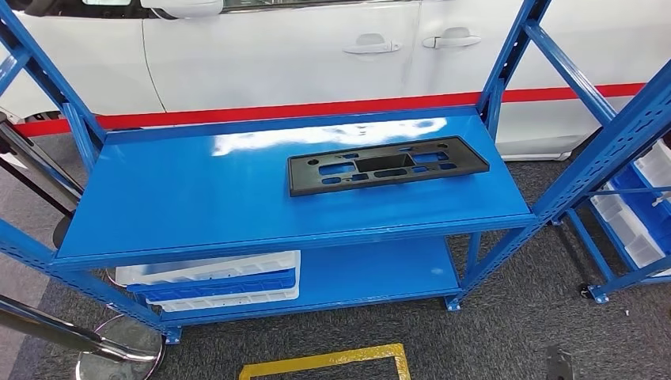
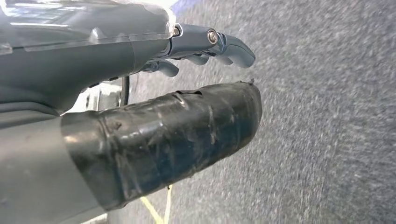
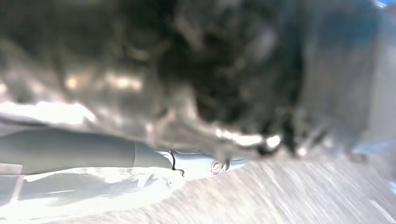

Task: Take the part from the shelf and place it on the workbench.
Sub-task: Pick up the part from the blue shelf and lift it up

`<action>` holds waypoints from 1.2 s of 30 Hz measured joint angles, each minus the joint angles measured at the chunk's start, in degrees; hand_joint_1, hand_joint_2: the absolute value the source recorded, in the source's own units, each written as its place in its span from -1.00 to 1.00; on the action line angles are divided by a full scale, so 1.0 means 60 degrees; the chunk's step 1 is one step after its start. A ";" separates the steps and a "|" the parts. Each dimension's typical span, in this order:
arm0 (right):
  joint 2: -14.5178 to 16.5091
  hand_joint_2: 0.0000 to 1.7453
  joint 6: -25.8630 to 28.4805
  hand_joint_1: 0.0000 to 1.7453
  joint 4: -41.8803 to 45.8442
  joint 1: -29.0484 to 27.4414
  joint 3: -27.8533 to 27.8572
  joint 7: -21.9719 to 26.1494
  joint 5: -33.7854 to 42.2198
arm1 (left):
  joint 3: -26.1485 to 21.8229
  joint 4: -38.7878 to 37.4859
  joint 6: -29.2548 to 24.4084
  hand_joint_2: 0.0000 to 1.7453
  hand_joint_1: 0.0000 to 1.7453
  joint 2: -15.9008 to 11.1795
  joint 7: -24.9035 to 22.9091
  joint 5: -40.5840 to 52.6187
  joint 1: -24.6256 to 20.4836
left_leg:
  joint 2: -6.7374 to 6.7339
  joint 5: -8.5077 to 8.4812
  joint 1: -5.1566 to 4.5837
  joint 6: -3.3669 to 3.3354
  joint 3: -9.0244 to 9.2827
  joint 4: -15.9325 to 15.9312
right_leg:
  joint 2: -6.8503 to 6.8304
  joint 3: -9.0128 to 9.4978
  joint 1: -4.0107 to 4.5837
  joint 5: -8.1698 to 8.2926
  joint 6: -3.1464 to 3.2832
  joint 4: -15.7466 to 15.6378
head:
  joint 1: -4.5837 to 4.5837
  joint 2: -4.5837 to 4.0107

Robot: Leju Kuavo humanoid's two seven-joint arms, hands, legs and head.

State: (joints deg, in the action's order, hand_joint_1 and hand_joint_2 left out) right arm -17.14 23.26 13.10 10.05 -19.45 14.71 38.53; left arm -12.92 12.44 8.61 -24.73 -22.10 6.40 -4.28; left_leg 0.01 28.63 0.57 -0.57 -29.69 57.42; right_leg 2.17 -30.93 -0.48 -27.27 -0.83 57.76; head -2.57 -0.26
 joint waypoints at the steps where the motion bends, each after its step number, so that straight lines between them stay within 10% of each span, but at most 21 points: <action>1: 0.0006 -1.00 0.0255 -1.00 0.0026 0.0006 0.0213 0.0704 0.0161 | -0.0039 -0.0005 0.0012 -1.00 -1.00 0.0021 -0.0054 -0.0051 0.0000 | 0.0000 0.0000 0.0000 0.0000 0.0001 0.0000 | 0.0000 0.0001 0.0001 0.0000 0.0000 0.0000 | 0.0001 0.0000; 6: -0.0021 -1.00 -0.0005 -1.00 0.0599 -0.0161 0.1655 0.3405 -0.0069 | -0.0252 -0.0036 -0.0266 -1.00 -1.00 0.0196 -0.0119 -0.0420 -0.0001 | 0.0004 -0.0001 -0.0002 -0.0001 0.0006 0.0002 | -0.0007 0.0003 0.0000 0.0001 0.0000 0.0000 | 0.0000 0.0000; 13: -0.1372 -1.00 -0.3248 -1.00 0.3785 -0.0976 0.4977 0.2710 -0.3593 | -0.0656 -0.0058 -0.0605 -1.00 -1.00 0.0237 -0.0259 -0.0770 0.0043 | 0.0071 -0.0015 -0.0032 -0.0021 -0.0089 0.0001 | -0.0076 0.0030 -0.0023 0.0001 -0.0005 0.0013 | 0.0006 0.0000; 17: -0.0618 -1.00 -0.1443 -1.00 0.8161 -0.1738 0.5967 0.0605 -0.7065 | -0.0821 -0.0077 -0.1096 -1.00 -1.00 0.0367 -0.0486 -0.0986 -0.0015 | 0.0104 -0.0026 -0.0014 -0.0015 -0.0099 0.0002 | -0.0110 0.0066 -0.0010 0.0011 -0.0001 0.0013 | 0.0005 0.0000; 23: -0.0215 -1.00 0.2506 -1.00 1.5104 -0.2521 0.4645 -0.2528 -1.3551 | -0.1060 -0.0077 -0.1271 -1.00 -1.00 0.0471 -0.0511 -0.1147 0.0002 | 0.0230 -0.0112 -0.0029 0.0007 -0.0096 -0.0004 | -0.0235 -0.0005 -0.0050 0.0002 0.0007 0.0046 | -0.0002 0.0000; 36: -0.0429 -1.00 0.2799 -1.00 2.0210 -0.3103 0.3741 -0.2033 -1.3439 | -0.1339 -0.0081 -0.1130 -1.00 -1.00 0.0594 -0.0431 -0.1206 0.0011 | 0.0137 -0.0101 -0.0012 0.0028 -0.0084 -0.0008 | -0.0153 -0.0018 -0.0005 0.0031 0.0046 0.0045 | 0.0001 0.0000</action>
State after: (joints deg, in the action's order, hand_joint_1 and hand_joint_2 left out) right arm -19.72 40.05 134.36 -8.57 3.00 2.51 -42.10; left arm -20.95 11.96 1.83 -21.17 -24.69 -0.84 -4.21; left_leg 0.83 28.02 0.50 -0.40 -30.20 57.37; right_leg 1.25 -31.04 -0.51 -27.09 -0.55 58.03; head -2.56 -0.26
